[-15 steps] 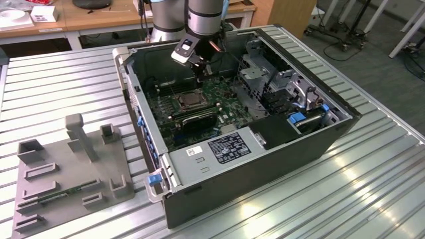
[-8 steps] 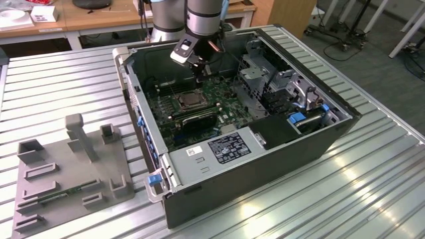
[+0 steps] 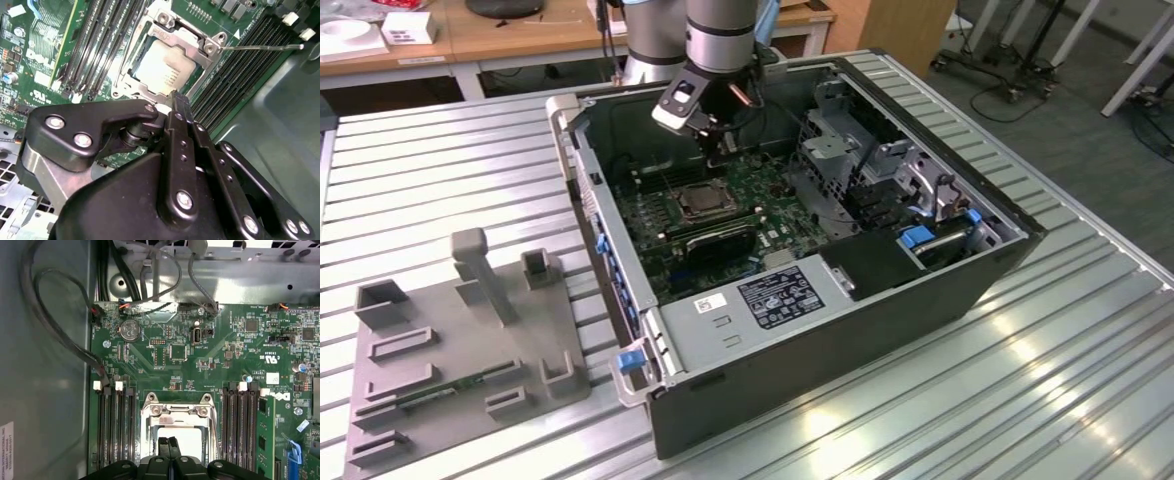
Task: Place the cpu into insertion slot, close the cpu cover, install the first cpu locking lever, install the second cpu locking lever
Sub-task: 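Close the cpu cover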
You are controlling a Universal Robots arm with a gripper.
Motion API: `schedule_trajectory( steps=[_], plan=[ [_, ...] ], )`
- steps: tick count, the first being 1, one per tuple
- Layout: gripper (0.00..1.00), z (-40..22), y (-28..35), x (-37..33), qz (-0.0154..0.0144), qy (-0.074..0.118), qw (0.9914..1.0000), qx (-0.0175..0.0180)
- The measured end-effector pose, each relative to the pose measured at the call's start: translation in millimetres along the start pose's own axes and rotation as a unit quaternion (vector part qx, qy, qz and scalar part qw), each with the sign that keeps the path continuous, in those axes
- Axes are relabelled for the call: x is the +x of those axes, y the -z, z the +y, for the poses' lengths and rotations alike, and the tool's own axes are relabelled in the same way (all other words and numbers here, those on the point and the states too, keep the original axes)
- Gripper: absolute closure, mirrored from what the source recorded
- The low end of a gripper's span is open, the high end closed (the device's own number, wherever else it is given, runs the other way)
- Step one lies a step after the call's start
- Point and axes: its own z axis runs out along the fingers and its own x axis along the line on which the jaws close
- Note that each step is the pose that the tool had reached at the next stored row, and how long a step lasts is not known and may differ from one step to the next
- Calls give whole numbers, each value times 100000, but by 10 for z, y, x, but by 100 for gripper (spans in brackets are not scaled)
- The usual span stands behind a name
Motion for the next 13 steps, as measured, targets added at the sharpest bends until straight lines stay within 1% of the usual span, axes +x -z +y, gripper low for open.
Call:
schedule_trajectory(
  steps=[2,4,7,10,13],
  plan=[
    [90,-1,0,-7,4,338,99999,6],
    [90,-1,-2,-7,20,1688,99986,28],
    [90,-1,-8,-8,57,3998,99920,62],
    [90,-1,-14,-8,85,6283,99802,100],
    [90,-1,-19,-8,123,8985,99595,142]
  ],
)
